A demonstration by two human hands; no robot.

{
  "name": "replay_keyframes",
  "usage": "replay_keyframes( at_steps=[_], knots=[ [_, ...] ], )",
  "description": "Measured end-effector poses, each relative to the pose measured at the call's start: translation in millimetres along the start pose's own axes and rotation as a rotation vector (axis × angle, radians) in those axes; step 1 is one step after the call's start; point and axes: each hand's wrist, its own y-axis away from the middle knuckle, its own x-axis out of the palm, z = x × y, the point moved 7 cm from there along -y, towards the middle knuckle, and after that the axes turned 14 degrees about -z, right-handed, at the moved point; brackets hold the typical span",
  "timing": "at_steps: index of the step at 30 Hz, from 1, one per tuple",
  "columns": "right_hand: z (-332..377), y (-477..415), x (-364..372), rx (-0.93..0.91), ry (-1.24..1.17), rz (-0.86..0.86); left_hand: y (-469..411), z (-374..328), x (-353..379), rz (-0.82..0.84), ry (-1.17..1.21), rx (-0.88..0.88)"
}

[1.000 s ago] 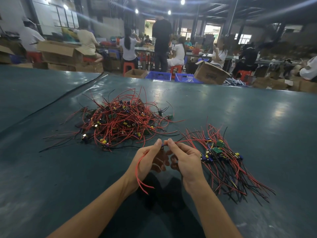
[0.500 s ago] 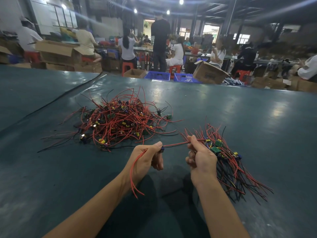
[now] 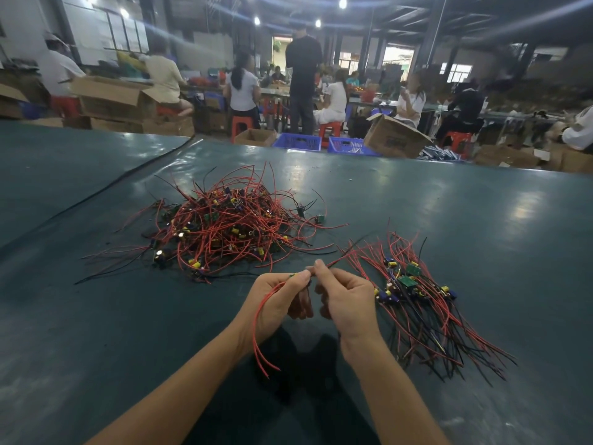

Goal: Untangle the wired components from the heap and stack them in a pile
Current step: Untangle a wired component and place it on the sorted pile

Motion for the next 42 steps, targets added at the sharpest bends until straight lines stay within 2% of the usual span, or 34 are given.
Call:
replay_keyframes(
  at_steps=[6,12,15,18,23,26,28,32,36,42],
  knots=[
    [-3.2,-24.2,-34.2,0.144,-0.238,-0.241,0.3,-3.8,3.1,0.068,-0.077,0.028],
    [0.2,-28.1,-42.2,0.077,-0.27,-0.264,-1.1,-1.1,-2.3,0.03,-0.131,-0.003],
    [2.8,-26.9,-41.2,0.057,-0.295,-0.251,-3.2,2.6,-7.3,-0.078,-0.016,-0.104],
    [8.2,-24.6,-41.1,0.048,-0.394,-0.233,-3.1,9.6,-10.4,-0.136,0.213,-0.277],
    [6.6,-24.6,-36.0,0.127,-0.567,-0.139,-6.1,17.3,-15.2,-0.215,0.43,-0.434],
    [2.8,-20.4,-26.6,0.135,-0.431,-0.067,-6.4,14.0,-8.6,-0.146,0.42,-0.436],
    [1.6,-14.4,-17.4,0.111,-0.294,0.008,-3.5,8.3,-0.6,-0.037,0.373,-0.402],
    [5.7,4.0,4.7,-0.01,-0.068,0.212,6.6,0.2,12.7,0.129,0.262,-0.329],
    [5.5,10.1,10.4,-0.029,0.009,0.218,7.9,1.3,11.9,0.12,0.189,-0.335],
    [1.4,8.6,9.3,0.049,-0.028,0.241,5.0,6.0,8.5,0.085,0.186,-0.363]
  ],
)
